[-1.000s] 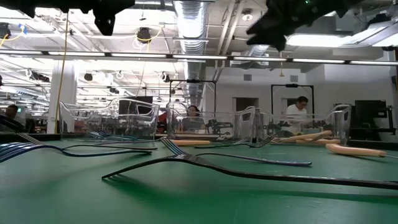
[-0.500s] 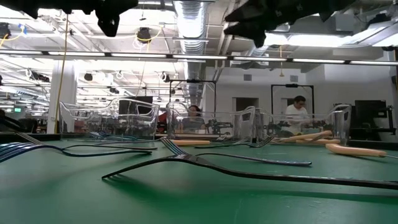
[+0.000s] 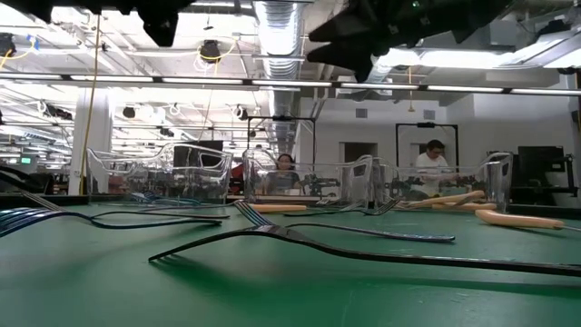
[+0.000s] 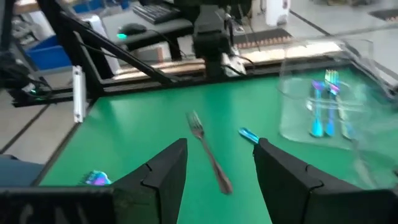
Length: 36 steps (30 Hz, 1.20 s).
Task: Sort silverware by color (type)
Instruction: Put the blue fork into the left transparent bin
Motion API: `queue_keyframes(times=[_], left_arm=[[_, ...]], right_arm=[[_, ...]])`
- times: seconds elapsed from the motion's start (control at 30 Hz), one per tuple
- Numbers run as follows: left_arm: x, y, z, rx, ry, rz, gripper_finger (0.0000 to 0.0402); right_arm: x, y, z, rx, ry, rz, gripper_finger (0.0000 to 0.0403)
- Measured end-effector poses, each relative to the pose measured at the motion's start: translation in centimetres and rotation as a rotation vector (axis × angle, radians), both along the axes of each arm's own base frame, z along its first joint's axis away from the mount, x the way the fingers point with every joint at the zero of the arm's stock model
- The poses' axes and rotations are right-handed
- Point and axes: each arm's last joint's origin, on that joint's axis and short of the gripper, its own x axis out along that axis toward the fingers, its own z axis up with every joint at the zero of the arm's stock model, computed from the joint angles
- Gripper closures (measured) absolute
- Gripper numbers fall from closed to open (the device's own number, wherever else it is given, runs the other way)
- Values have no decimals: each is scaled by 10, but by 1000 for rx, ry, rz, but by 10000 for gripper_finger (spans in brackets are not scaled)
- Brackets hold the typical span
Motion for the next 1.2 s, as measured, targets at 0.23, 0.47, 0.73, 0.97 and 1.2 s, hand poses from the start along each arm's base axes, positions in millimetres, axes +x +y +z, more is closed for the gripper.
queue_keyframes(times=[0.23,0.47,0.73,0.97,1.2], left_arm=[[1,-12,2,21,-29,-54,257],[15,-27,-1,44,-65,-114,257],[35,-40,-12,77,-87,-151,257],[54,-45,-25,90,-90,-158,257],[63,-48,-31,85,-115,-159,257]], right_arm=[[16,19,-3,0,-130,59,198],[32,37,-15,0,-243,113,198],[39,46,-22,5,-308,135,198],[45,46,-35,27,-286,132,198],[45,46,-36,30,-276,131,198]])
